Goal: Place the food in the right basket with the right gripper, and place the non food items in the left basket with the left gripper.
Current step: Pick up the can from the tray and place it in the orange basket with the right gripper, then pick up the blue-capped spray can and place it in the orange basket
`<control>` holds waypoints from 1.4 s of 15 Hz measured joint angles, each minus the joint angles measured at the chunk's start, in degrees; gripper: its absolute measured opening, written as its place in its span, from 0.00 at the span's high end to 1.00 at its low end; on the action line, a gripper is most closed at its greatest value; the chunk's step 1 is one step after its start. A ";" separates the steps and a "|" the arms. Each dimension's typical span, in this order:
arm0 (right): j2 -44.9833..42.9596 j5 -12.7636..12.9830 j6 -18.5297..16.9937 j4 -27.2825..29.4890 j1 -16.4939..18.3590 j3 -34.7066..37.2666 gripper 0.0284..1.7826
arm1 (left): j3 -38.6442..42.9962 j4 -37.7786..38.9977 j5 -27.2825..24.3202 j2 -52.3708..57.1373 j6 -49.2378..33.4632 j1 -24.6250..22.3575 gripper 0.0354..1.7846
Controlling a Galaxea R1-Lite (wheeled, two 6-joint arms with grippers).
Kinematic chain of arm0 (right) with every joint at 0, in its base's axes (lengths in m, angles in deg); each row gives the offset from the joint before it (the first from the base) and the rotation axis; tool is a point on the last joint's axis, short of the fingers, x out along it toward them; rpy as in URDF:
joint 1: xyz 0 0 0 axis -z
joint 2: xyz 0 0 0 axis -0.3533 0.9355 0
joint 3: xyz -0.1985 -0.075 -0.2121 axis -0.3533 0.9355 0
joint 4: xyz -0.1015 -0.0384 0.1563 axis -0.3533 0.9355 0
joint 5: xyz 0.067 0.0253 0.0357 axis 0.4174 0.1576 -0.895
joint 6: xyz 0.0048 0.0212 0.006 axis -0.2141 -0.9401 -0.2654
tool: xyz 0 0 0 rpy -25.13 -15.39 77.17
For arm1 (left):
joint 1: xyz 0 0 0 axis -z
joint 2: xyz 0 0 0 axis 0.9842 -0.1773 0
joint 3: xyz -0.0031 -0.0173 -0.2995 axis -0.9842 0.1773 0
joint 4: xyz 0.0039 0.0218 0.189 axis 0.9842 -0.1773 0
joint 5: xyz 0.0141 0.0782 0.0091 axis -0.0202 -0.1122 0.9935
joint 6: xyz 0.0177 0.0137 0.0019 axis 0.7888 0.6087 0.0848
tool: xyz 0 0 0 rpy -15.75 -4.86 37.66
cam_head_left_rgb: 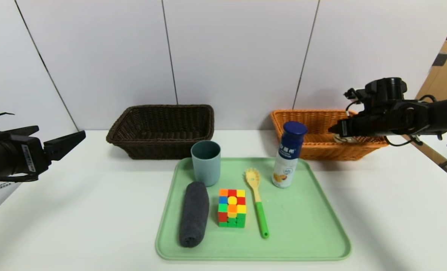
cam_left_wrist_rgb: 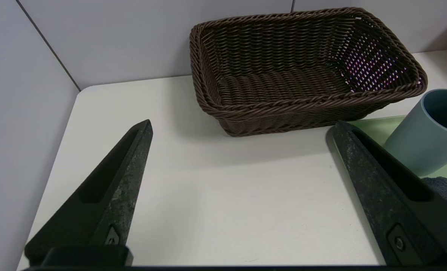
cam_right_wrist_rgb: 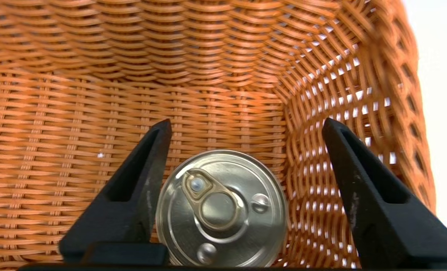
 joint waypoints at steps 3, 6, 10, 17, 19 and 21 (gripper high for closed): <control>-2.10 0.12 0.04 0.09 -0.13 -0.06 0.16 | -0.09 -0.02 0.00 0.24 -0.11 0.00 0.06; -8.77 -0.18 -0.35 -1.43 -0.85 3.11 0.12 | -0.17 -0.02 0.04 0.44 -0.11 0.00 0.06; -19.99 -2.26 -1.71 -13.17 -3.40 18.88 0.09 | -0.13 0.00 0.00 0.66 -0.11 0.00 0.06; -34.05 -10.11 -2.21 -46.21 -6.61 57.25 0.06 | -0.09 -0.02 0.00 0.69 -0.05 0.00 0.06; -35.28 -15.69 -2.65 -56.77 -7.35 65.21 0.06 | -0.15 0.00 0.00 0.69 -0.06 0.00 0.06; -35.60 -19.47 -2.93 -61.49 -9.85 68.74 0.05 | 0.09 -0.07 0.00 0.85 -0.02 0.00 0.06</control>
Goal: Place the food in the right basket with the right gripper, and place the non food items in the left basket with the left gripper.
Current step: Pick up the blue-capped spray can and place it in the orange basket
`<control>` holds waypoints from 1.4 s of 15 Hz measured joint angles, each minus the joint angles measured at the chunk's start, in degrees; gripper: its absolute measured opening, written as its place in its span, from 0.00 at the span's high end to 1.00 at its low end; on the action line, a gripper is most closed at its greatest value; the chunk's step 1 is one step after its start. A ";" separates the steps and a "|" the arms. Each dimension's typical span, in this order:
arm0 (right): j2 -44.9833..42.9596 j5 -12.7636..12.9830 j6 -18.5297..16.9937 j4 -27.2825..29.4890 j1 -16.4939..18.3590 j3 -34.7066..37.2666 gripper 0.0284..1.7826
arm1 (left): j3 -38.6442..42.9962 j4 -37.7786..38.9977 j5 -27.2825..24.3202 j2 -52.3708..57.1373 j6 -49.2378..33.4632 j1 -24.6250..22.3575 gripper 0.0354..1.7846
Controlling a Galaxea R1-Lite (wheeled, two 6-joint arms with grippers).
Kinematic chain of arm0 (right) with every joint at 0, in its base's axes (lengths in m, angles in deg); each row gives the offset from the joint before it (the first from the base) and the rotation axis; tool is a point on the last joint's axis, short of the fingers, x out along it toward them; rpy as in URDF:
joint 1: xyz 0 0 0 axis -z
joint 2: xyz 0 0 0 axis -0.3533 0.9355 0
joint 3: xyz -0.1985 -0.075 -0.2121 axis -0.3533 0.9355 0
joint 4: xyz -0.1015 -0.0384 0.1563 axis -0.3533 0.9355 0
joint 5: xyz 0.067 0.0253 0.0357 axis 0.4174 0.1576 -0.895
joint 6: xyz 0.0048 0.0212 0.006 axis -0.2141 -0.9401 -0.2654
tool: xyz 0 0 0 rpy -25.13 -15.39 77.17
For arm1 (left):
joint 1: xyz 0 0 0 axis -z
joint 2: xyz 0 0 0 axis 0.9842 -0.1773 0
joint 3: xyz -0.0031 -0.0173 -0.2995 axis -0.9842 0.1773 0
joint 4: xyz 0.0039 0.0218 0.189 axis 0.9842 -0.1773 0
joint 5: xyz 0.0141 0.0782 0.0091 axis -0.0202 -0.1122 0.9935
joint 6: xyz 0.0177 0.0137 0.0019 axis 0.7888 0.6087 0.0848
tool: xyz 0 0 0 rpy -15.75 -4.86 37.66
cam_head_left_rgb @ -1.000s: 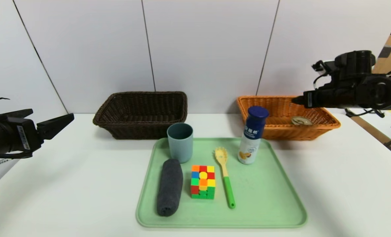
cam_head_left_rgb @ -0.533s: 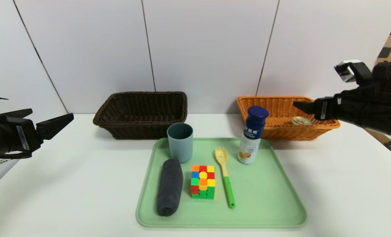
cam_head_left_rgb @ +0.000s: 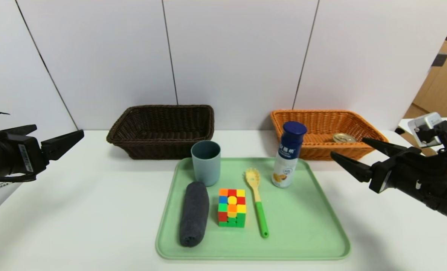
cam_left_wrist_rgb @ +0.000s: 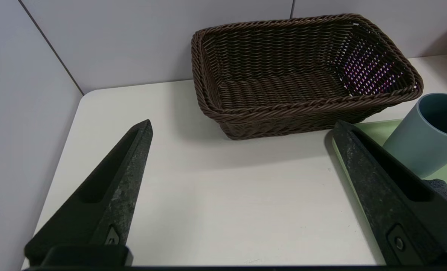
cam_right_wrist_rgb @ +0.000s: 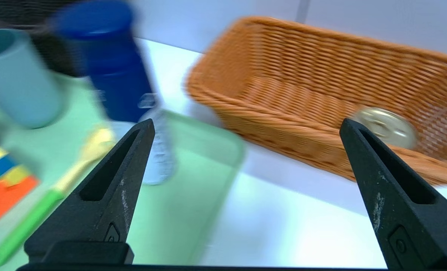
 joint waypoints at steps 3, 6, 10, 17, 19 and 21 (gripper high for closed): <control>1.30 -0.24 0.01 -0.77 -4.17 0.94 0.05 | 0.29 -0.02 0.00 0.39 0.09 0.00 0.06; 4.41 -0.13 0.09 -3.63 -7.01 0.38 0.05 | 0.96 -0.02 0.00 1.07 0.27 0.00 0.06; 9.57 0.05 0.04 -6.75 -9.16 -1.68 0.05 | 1.79 -0.02 0.00 1.95 0.28 0.00 0.06; 17.15 0.49 0.22 -6.97 -11.69 -8.85 0.05 | 1.79 -0.04 -0.05 2.18 0.28 0.00 0.06; 18.75 1.60 0.30 -7.00 -11.93 -10.80 0.05 | 1.89 -0.02 -0.07 2.34 0.24 0.00 0.06; 20.30 2.71 0.30 -7.02 -12.59 -12.57 0.05 | 1.95 -0.06 -0.07 2.40 0.22 0.01 0.06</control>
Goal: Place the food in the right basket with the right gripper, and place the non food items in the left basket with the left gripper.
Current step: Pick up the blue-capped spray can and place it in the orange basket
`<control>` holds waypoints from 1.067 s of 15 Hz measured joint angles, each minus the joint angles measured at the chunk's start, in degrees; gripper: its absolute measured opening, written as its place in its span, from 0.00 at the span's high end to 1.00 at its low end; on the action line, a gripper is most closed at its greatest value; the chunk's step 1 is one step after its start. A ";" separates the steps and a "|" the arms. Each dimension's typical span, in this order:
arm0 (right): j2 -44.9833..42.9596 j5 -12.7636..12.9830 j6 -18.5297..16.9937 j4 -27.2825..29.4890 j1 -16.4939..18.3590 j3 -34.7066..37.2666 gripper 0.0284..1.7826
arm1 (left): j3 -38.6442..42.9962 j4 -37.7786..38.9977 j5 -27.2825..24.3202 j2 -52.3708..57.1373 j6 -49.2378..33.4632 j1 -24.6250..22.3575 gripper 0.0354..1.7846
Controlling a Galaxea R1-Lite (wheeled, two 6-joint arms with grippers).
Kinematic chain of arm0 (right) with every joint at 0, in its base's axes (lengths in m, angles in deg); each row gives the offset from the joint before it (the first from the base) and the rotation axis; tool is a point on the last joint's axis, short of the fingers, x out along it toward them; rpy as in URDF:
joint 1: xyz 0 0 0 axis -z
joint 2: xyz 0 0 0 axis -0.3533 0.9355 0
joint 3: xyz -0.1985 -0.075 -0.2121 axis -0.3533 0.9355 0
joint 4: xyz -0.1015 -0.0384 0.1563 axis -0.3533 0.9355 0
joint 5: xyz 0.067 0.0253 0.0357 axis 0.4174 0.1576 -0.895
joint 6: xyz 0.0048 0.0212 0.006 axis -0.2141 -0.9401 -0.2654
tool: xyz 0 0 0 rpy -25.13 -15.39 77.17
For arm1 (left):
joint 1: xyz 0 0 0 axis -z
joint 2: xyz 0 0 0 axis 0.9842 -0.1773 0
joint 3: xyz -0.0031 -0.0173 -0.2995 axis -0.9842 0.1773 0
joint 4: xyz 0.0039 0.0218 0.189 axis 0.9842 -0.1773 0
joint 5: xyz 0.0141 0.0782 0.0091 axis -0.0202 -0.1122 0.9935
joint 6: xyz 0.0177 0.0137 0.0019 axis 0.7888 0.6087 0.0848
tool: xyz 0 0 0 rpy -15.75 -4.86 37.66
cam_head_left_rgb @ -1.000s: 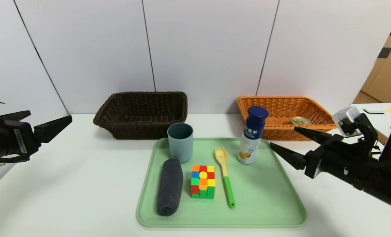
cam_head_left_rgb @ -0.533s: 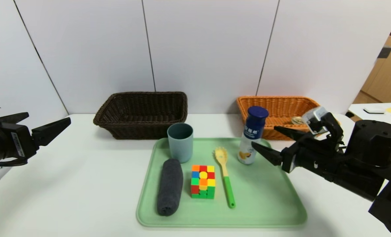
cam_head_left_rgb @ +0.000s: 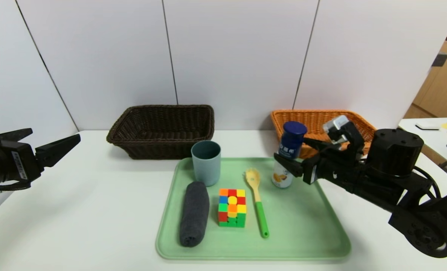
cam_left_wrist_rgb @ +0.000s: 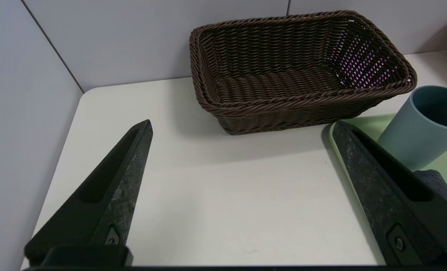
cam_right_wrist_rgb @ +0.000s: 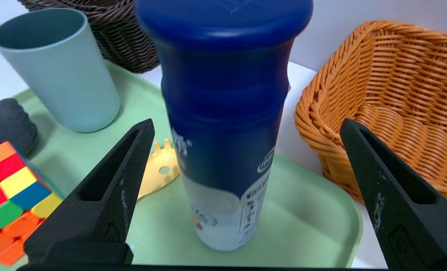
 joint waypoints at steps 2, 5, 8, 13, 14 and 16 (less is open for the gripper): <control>1.21 0.21 0.12 -0.04 -0.61 -1.00 0.05 | 0.20 0.00 0.00 0.02 -0.02 0.00 0.06; 2.21 0.24 0.04 -0.06 -1.27 -1.96 0.05 | 0.26 0.02 -0.02 0.07 -0.06 0.00 0.06; 2.50 0.21 -0.09 -0.10 -1.68 -2.26 0.05 | 0.26 0.02 0.00 0.09 -0.06 0.00 0.06; 2.32 0.22 -0.09 -0.10 -1.72 -2.29 0.48 | 0.55 0.02 -0.02 0.09 -0.02 0.00 0.06; 2.32 0.22 -0.13 -0.17 -1.74 -2.29 0.53 | 0.61 0.02 -0.02 0.09 -0.02 0.00 0.06; 2.34 0.22 -0.11 -0.78 -1.74 -2.21 0.57 | 0.66 0.02 -0.02 0.09 -0.05 0.02 0.06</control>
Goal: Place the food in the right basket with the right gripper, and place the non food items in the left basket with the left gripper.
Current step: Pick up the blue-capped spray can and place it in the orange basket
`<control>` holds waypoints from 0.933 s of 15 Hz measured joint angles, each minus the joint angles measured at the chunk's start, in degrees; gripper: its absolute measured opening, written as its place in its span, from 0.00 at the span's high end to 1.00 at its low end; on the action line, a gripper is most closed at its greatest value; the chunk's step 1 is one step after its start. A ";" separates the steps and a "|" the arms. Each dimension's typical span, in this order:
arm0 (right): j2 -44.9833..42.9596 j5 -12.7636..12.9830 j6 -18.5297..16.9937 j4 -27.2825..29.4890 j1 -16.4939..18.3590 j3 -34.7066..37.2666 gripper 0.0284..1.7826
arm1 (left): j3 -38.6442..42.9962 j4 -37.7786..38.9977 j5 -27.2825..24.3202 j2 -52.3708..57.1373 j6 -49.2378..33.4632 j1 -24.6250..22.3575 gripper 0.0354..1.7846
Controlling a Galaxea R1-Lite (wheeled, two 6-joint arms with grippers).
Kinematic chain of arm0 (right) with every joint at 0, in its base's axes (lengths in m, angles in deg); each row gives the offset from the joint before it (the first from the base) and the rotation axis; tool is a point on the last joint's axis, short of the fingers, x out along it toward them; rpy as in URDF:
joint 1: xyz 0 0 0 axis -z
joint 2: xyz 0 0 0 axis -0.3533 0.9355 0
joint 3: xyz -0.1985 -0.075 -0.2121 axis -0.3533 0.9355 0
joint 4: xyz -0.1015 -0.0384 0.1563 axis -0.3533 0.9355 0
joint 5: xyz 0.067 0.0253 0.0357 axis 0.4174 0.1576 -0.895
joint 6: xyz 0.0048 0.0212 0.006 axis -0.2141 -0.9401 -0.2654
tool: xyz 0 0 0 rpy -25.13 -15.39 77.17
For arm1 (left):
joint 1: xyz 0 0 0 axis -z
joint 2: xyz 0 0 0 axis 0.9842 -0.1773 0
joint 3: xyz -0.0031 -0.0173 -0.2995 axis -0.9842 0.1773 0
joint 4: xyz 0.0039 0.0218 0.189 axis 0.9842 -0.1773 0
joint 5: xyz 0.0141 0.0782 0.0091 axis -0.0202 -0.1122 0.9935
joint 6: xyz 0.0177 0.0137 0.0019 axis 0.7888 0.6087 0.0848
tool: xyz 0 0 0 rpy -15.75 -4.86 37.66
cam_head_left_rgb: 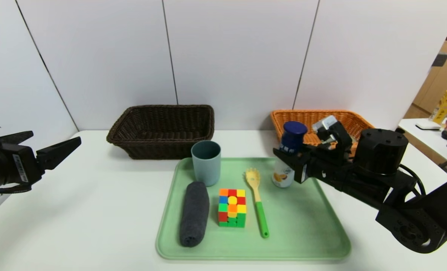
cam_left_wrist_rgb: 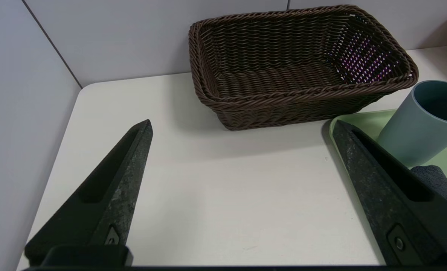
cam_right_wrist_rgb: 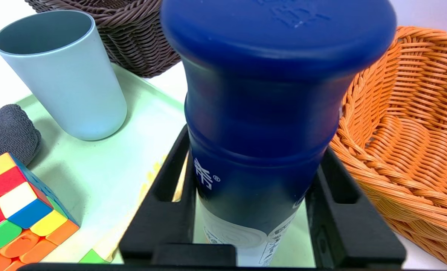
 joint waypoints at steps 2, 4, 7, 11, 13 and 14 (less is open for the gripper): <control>0.05 -0.01 -0.07 -0.94 0.02 0.30 0.57 | 0.00 0.01 0.00 0.00 0.02 0.00 0.06; -0.05 -0.01 -0.18 -1.29 0.02 0.68 0.57 | 0.04 0.01 0.00 0.00 0.02 -0.02 0.06; -1.33 -0.04 -0.77 -1.22 -0.05 1.10 0.58 | 0.26 0.01 0.00 0.05 0.02 -0.02 0.06; -5.75 -0.12 -3.74 -0.22 -0.96 1.63 0.59 | 0.30 0.01 0.00 0.07 -0.06 -0.04 0.06; -8.74 -0.11 -6.55 1.51 -1.41 1.66 0.59 | 0.30 0.01 0.00 0.07 -0.12 -0.02 0.06; -10.31 -0.06 -7.03 3.43 -1.51 0.88 0.59 | 0.30 0.01 -0.01 0.07 -0.21 -0.04 0.06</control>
